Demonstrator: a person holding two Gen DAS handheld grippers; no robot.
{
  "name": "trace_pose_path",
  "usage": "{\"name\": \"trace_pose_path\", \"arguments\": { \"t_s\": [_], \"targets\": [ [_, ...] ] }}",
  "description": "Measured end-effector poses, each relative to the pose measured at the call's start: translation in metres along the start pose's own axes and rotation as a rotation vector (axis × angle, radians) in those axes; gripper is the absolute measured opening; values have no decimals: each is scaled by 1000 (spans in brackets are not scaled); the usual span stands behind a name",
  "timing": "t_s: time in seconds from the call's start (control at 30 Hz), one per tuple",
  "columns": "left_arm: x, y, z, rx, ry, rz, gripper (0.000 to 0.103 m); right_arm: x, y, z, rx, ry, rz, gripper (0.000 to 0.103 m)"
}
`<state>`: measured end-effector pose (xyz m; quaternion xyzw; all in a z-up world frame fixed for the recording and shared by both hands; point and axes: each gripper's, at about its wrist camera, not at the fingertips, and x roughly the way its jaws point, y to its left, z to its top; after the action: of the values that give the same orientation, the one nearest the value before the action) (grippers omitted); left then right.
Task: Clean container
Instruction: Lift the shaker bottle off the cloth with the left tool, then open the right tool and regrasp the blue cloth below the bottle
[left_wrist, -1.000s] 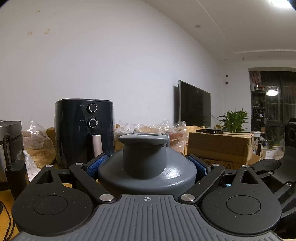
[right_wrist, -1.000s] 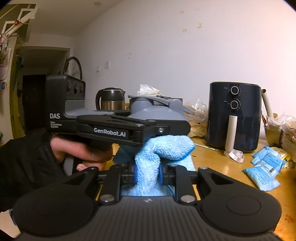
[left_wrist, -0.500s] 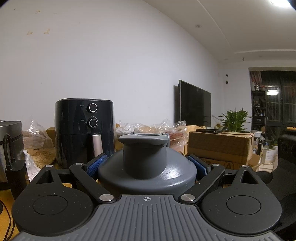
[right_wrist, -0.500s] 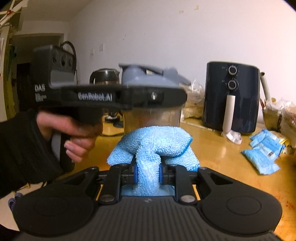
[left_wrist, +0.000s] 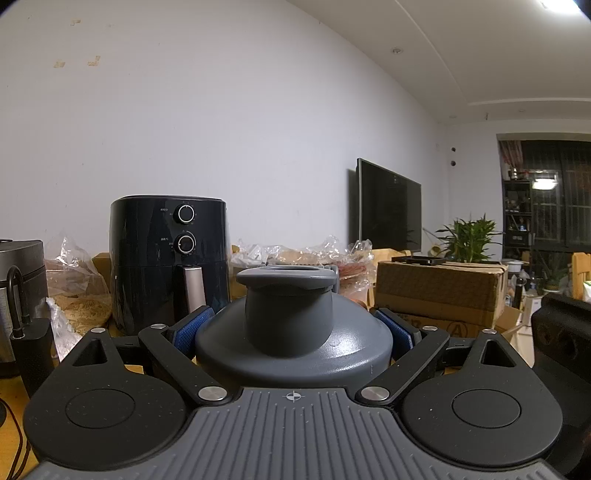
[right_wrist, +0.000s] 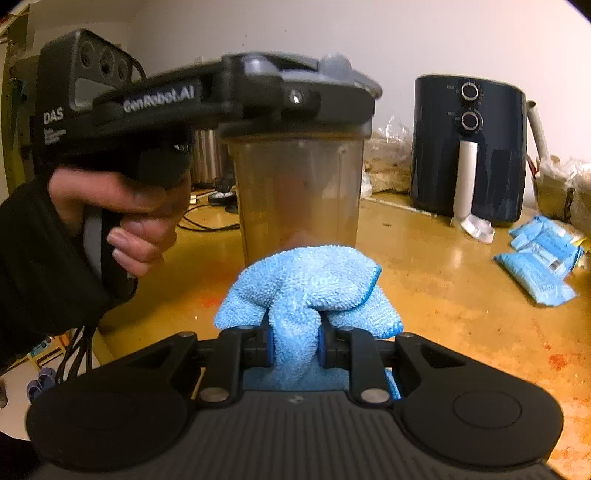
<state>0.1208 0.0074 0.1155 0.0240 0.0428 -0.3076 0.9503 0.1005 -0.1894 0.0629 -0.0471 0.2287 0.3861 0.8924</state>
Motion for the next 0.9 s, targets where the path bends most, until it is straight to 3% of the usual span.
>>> {"name": "trace_pose_path", "arguments": {
  "t_s": [0.23,0.57,0.63,0.77,0.9],
  "targets": [
    [0,0,-1,0,0,0,95,13,-2,-7,8,60,2,20],
    [1,1,-1,0,-1,2,95,17,-2,-8,30,74,7,26],
    [1,1,-1,1,-1,2,95,18,0,-8,31,75,14,29],
    [1,1,-1,2,1,2,95,20,8,-8,11,82,48,63],
    [1,1,-1,2,0,3,95,19,13,-10,10,63,16,61]
  ]
}}
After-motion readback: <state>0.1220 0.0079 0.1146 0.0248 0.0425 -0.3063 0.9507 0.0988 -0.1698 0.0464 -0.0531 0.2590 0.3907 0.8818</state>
